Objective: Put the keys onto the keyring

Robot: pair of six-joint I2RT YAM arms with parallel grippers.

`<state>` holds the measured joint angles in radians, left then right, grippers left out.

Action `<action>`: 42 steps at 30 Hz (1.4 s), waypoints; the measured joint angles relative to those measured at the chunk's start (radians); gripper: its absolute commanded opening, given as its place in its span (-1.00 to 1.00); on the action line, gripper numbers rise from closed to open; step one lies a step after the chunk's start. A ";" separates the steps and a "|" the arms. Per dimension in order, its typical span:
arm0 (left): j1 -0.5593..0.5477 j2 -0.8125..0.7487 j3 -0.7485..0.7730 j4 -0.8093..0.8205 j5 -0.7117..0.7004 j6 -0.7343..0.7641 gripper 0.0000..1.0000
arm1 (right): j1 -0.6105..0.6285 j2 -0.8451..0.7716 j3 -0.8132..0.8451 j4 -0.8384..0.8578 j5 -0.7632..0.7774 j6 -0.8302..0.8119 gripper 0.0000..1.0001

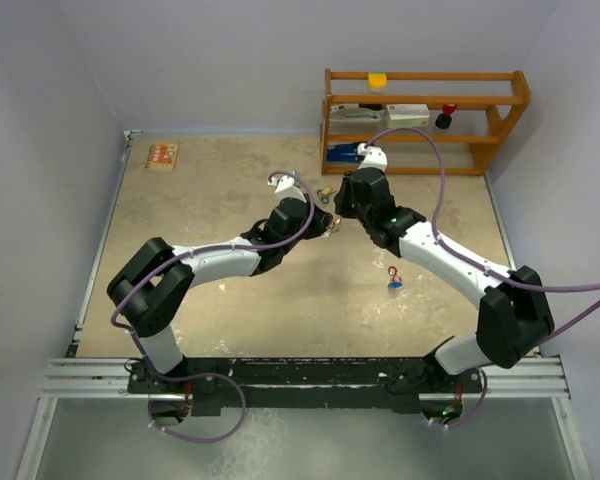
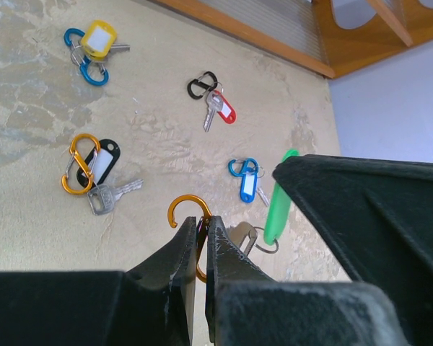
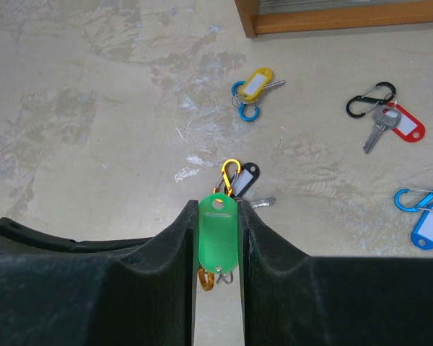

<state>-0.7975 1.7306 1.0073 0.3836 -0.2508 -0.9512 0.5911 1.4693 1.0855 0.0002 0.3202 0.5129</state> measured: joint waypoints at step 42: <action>0.026 0.007 0.016 -0.013 0.040 0.000 -1.00 | 0.000 0.007 -0.014 0.056 -0.063 -0.056 -0.61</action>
<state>-0.7715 1.7378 1.0233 0.3702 -0.2104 -0.9508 0.5911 1.4765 1.0710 0.0563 0.2573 0.4564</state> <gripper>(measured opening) 0.022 0.258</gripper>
